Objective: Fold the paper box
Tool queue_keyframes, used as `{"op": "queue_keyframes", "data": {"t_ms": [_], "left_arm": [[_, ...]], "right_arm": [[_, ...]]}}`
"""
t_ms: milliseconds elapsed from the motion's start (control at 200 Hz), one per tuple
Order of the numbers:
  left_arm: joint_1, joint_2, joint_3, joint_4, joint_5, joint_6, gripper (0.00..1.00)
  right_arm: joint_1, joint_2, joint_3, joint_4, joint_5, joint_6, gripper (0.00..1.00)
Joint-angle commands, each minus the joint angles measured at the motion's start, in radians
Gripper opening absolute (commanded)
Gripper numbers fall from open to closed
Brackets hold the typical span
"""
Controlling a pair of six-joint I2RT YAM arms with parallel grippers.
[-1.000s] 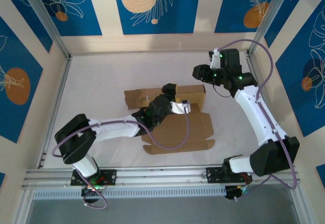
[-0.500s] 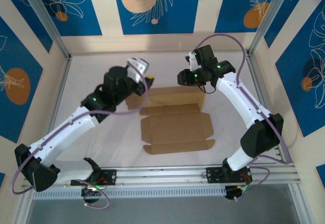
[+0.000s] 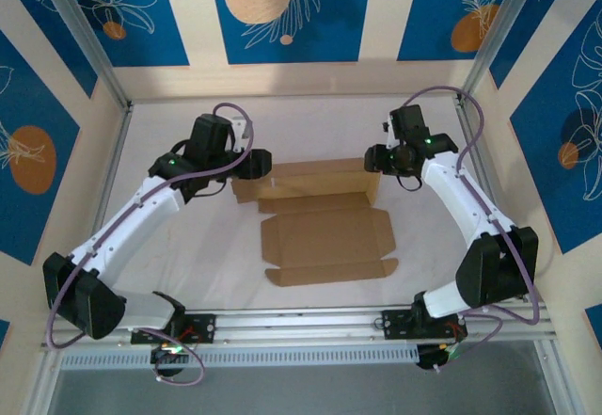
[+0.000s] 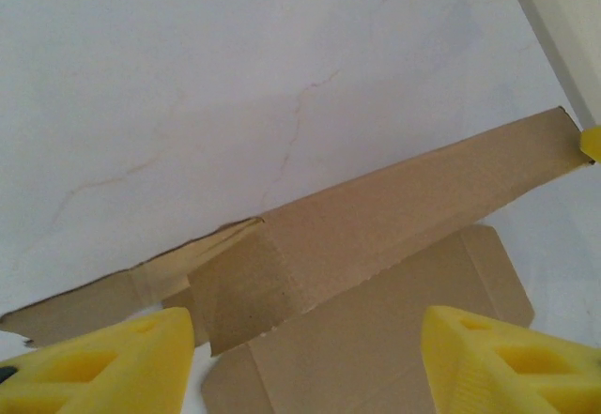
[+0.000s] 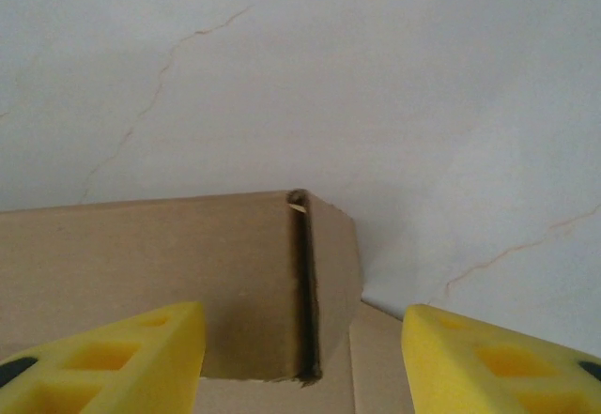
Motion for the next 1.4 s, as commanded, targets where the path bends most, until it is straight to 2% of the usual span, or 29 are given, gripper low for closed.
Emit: {"op": "queue_keyframes", "data": {"t_ms": [0,185,430,695,835,1116,1261,1396], "left_arm": [[0.016,0.006,-0.028,0.000,0.068,-0.039,0.65],[0.031,0.022,-0.053,0.015,0.108,-0.067,0.66],[0.037,0.061,-0.061,-0.012,0.107,-0.095,0.66],[0.039,0.092,-0.093,0.024,0.160,-0.128,0.57],[0.049,0.123,-0.105,0.053,0.184,-0.155,0.56],[0.066,0.155,-0.185,0.286,0.316,-0.305,0.54],[0.085,0.143,-0.246,0.407,0.353,-0.383,0.48],[0.116,0.130,-0.331,0.572,0.383,-0.486,0.38]], "right_arm": [[-0.008,-0.019,-0.034,0.070,-0.126,0.020,0.59],[-0.010,-0.018,-0.076,0.083,-0.155,0.045,0.57],[-0.027,-0.038,-0.134,0.115,-0.186,0.075,0.53],[-0.024,-0.028,-0.121,0.112,-0.195,0.086,0.51],[-0.022,-0.026,-0.116,0.112,-0.197,0.088,0.51],[-0.008,-0.019,-0.119,0.113,-0.215,0.096,0.50],[-0.005,-0.020,-0.122,0.117,-0.220,0.103,0.49],[-0.004,-0.020,-0.125,0.121,-0.231,0.111,0.48]]}}
